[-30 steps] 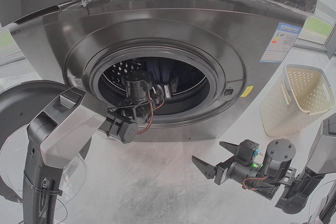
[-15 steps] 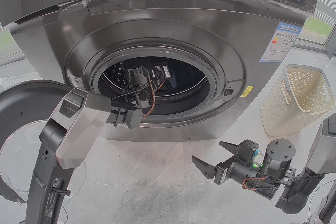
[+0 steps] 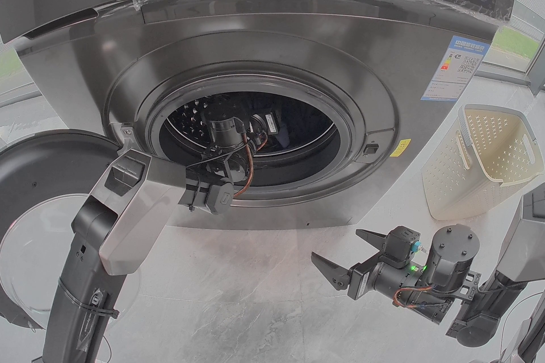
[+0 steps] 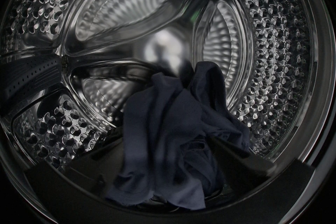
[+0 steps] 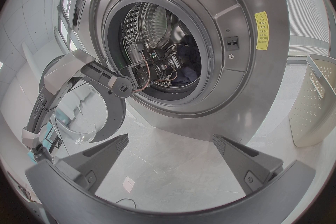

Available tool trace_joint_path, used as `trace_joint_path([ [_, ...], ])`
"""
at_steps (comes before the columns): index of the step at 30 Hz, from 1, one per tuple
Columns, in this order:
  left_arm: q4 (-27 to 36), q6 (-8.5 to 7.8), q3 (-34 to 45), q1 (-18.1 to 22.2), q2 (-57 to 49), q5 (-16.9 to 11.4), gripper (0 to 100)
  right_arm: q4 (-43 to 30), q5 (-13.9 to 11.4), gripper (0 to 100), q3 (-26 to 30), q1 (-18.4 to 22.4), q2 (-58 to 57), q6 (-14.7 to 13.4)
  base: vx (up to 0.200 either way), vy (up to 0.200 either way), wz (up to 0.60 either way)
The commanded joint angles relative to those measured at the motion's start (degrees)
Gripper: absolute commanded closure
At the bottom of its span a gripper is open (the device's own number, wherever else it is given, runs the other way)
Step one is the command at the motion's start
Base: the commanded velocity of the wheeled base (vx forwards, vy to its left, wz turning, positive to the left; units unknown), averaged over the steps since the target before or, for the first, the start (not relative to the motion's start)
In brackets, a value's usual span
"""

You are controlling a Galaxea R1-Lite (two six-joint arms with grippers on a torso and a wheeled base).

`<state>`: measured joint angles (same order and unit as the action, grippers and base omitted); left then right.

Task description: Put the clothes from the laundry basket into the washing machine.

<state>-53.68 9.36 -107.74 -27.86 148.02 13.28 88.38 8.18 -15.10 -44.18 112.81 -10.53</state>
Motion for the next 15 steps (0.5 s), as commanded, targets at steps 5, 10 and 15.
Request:
trace_joint_path([
  [5,-1.4,0.04,10.6,-1.7,-7.4,0.0,0,0.0,0.0,0,0.2,0.0,0.0,0.0,0.000,0.000,0.00],
  [10,-1.5,-0.31,29.1,-4.0,-17.7,-1.8,0,0.0,0.2,0,0.7,0.0,-0.2,0.0,0.000,0.000,0.00],
  [15,-3.7,-1.28,43.1,-5.4,-24.1,-5.3,0,0.0,0.2,0,2.7,-0.1,-0.2,-0.2,0.000,0.000,0.00],
])
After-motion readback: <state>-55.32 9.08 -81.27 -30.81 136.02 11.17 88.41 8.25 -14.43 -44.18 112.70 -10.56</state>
